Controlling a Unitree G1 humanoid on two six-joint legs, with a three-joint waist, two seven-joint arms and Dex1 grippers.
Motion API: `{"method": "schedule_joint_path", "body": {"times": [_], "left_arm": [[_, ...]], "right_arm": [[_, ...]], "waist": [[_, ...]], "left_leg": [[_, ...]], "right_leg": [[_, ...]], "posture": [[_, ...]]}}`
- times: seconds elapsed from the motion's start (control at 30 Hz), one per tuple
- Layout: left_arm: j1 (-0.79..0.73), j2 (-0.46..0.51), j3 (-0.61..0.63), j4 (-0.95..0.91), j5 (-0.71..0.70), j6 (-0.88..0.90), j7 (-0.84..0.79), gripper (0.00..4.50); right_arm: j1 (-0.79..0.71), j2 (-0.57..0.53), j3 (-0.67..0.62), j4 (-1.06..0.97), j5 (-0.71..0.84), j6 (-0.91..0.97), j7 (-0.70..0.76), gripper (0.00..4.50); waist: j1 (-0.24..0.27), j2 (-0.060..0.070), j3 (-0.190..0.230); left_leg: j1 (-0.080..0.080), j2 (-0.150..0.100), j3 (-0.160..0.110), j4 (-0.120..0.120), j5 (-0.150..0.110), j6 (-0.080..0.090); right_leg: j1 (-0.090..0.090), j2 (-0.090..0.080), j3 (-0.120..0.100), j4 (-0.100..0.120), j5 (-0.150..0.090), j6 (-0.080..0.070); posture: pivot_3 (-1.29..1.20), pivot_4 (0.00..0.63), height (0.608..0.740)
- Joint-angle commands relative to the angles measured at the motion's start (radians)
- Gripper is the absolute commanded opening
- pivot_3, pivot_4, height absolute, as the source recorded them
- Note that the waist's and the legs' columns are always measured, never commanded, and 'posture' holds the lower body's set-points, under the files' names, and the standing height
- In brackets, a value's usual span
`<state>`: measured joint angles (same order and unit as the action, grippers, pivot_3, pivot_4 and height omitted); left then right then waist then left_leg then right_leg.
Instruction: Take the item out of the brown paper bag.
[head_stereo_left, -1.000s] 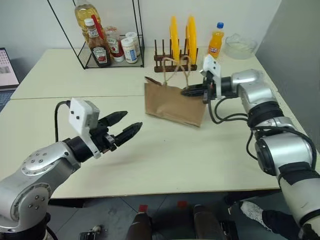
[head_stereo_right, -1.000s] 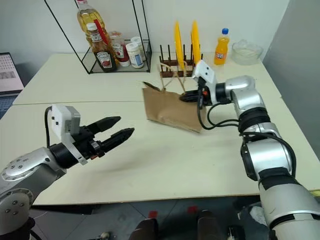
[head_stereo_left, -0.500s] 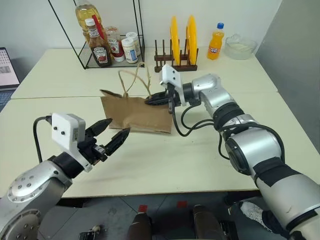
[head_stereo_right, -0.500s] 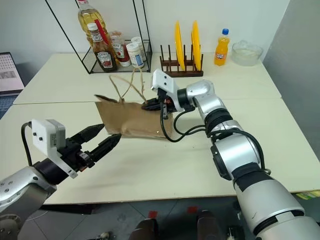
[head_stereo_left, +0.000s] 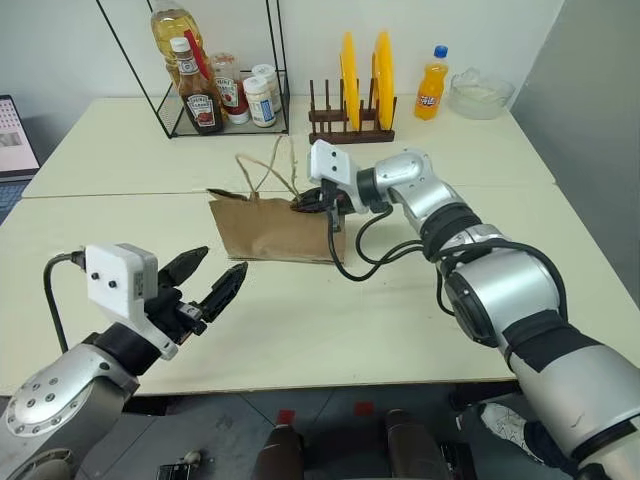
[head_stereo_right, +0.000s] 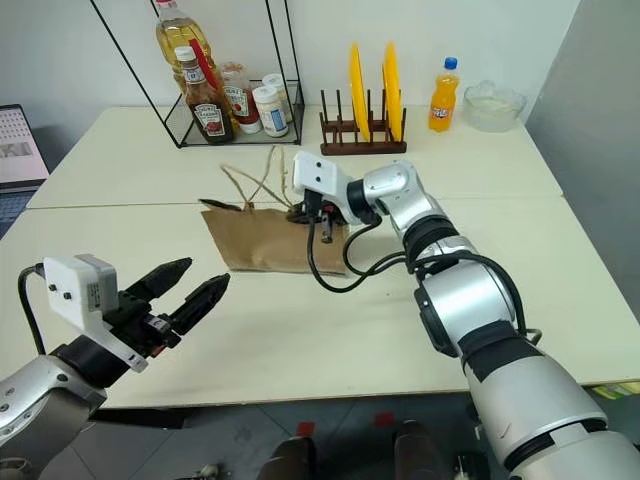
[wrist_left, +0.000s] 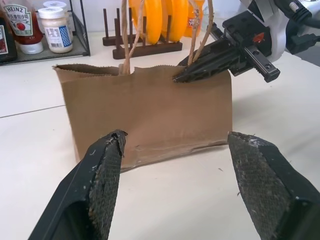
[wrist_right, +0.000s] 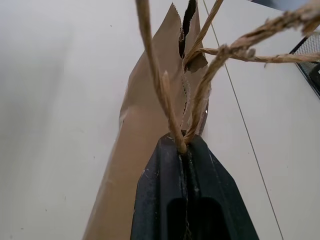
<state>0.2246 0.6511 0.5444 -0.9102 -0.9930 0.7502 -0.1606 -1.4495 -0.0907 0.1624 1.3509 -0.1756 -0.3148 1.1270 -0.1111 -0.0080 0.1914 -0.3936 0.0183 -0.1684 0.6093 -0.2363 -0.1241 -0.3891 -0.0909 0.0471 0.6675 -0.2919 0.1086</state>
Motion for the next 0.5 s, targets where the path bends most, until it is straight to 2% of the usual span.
{"method": "schedule_joint_path", "body": {"times": [0.03, 0.17, 0.2, 0.3, 0.5], "left_arm": [[-0.038, 0.013, -0.004, 0.009, 0.044, -0.04, 0.013, 3.44], [-0.078, 0.014, -0.037, 0.027, 0.066, -0.043, 0.011, 3.44], [-0.083, 0.015, -0.04, 0.029, 0.066, -0.043, 0.009, 3.44], [-0.093, 0.018, -0.045, 0.038, 0.061, -0.041, -0.002, 3.44], [-0.132, 0.04, -0.061, 0.084, 0.052, -0.037, -0.047, 3.44]], "right_arm": [[-0.015, 0.007, 0.003, -0.013, -0.022, -0.035, -0.038, 0.04], [0.001, 0.013, 0.004, -0.011, -0.04, -0.041, -0.066, 0.04], [0.002, 0.011, 0.001, -0.012, -0.039, -0.041, -0.064, 0.23], [0.0, -0.003, -0.009, -0.015, -0.031, -0.038, -0.047, 0.96], [-0.004, -0.079, -0.047, -0.033, 0.007, -0.014, 0.06, 3.11]], "waist": [[0.0, 0.0, 0.0], [-0.001, 0.0, 0.0], [-0.001, 0.0, 0.0], [-0.001, 0.0, 0.0], [0.0, 0.0, 0.0]], "left_leg": [[0.0, 0.0, 0.0, 0.0, 0.0, 0.0], [0.001, 0.0, 0.0, 0.0, 0.0, 0.0], [0.001, 0.0, 0.0, 0.0, 0.0, 0.0], [0.001, 0.0, 0.0, 0.0, 0.0, 0.0], [0.003, 0.0, 0.0, 0.0, 0.0, 0.0]], "right_leg": [[0.0, 0.0, 0.0, 0.0, 0.0, 0.0], [0.0, 0.0, 0.0, 0.001, 0.0, 0.0], [0.0, 0.0, 0.0, 0.002, 0.0, 0.0], [0.0, 0.0, 0.0, 0.004, -0.001, -0.001], [0.0, 0.0, 0.0, 0.006, -0.001, -0.002]], "posture": [[0.0, 0.15, 0.74], [0.0, 0.15, 0.74], [0.0, 0.15, 0.74], [0.0, 0.15, 0.74], [0.0, 0.15, 0.74]]}}
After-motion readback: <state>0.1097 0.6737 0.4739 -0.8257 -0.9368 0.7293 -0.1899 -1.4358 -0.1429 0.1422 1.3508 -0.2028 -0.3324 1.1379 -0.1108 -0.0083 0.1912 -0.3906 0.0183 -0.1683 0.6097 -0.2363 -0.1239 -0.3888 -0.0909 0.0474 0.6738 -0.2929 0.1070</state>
